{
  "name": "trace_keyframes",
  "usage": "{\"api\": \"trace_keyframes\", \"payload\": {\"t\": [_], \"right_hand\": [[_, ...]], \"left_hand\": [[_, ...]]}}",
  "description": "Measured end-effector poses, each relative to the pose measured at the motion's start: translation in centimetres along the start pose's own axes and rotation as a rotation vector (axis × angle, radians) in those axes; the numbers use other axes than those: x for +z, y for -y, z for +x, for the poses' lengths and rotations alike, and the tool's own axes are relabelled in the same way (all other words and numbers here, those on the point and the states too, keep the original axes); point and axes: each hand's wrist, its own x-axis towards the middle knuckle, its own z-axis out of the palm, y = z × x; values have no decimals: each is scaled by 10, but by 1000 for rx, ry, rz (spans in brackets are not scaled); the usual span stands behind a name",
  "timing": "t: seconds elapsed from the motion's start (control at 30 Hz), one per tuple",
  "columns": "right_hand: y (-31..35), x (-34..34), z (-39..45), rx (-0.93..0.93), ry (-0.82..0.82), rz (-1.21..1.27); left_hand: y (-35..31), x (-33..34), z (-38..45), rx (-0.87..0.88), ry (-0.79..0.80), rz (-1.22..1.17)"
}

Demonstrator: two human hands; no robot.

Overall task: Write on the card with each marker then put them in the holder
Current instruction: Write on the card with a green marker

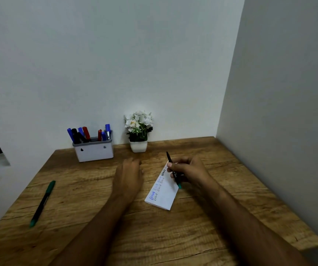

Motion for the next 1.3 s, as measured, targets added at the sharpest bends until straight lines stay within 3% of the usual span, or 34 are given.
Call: {"api": "trace_keyframes", "payload": {"t": [0.07, 0.2, 0.37, 0.6, 0.83, 1.0, 1.3], "right_hand": [[-1, -1, 3, 15, -4, 110], [-2, 0, 9, -4, 17, 264], [-7, -2, 15, 18, 29, 373], [-13, -6, 17, 18, 42, 429], [-21, -5, 25, -150, -48, 123], [-27, -3, 29, -284, -19, -144], [-27, -5, 35, -303, 55, -410]], "left_hand": [[-2, -3, -6, 157, 27, -95], [-7, -10, -18, 369, 242, -194], [1, 0, -22, 380, 472, -144], [4, 4, -23, 381, 492, -128], [5, 3, -24, 377, 492, -148], [2, 1, -25, 366, 490, -161], [2, 1, -24, 358, 490, -160]]}}
